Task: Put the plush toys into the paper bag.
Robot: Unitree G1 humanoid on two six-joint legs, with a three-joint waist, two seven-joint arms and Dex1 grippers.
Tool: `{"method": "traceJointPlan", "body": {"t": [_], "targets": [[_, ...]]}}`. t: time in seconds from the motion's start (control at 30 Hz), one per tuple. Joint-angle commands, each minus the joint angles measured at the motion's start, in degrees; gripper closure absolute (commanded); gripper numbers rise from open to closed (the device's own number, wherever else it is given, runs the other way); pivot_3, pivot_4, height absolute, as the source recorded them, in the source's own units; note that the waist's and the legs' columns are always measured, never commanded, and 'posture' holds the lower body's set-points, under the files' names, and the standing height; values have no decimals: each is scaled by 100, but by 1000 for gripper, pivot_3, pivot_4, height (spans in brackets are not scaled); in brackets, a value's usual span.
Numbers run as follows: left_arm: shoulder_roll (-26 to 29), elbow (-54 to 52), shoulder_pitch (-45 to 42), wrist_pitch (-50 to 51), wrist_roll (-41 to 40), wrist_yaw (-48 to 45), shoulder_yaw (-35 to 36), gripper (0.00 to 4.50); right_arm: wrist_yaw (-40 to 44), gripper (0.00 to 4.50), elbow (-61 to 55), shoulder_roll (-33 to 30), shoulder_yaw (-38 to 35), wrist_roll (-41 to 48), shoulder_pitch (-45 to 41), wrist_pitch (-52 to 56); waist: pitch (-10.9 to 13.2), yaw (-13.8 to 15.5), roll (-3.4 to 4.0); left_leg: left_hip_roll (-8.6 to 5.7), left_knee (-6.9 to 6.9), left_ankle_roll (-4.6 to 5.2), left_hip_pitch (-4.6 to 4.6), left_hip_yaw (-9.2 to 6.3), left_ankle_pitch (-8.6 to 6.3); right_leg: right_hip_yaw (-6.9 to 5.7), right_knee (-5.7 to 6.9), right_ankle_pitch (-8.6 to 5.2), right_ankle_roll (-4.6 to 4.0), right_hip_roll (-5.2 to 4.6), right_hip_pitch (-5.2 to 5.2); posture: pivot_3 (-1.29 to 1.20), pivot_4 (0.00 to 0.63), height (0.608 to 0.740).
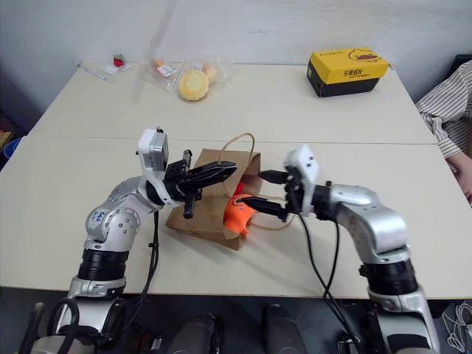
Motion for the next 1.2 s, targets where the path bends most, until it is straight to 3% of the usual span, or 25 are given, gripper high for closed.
{"method": "traceJointPlan", "body": {"t": [0.03,0.1,0.23,0.77,1.0,1.2], "targets": [[80,-322,34,-19,-94,41,98,4500,-209,24,-158,-458,-952,887,197,1124,0,9,0,0,-1,1,0,0,-1,0,-1,0,0,0,0,0,150,740],[126,-374,43,25,-135,56,115,4500,-547,24,81,-816,-1371,1250,266,2401,0,9,0,1,-2,2,0,-1,-1,0,-1,0,0,-2,0,0,150,740],[194,-432,35,109,-203,75,138,4500,-919,24,350,-1173,-1515,1420,444,3577,0,6,0,1,-4,6,0,-2,-3,0,-3,0,0,-3,1,0,150,740],[198,-218,-260,441,-673,207,590,4500,-2732,24,423,1062,-1627,1432,199,4791,-8,-37,-11,4,-8,1,11,4,1,8,6,0,0,4,2,0,150,740],[204,-308,-160,514,-685,263,647,4500,-2988,24,470,1227,-1634,1655,153,4791,-9,-47,-12,4,-13,1,17,5,1,8,5,0,0,5,3,0,150,740],[174,-380,-194,723,-1021,458,863,4500,-3154,24,658,620,-1893,2299,139,4791,-8,-26,-10,4,-14,3,14,6,0,8,3,0,0,4,3,0,150,740]]}}
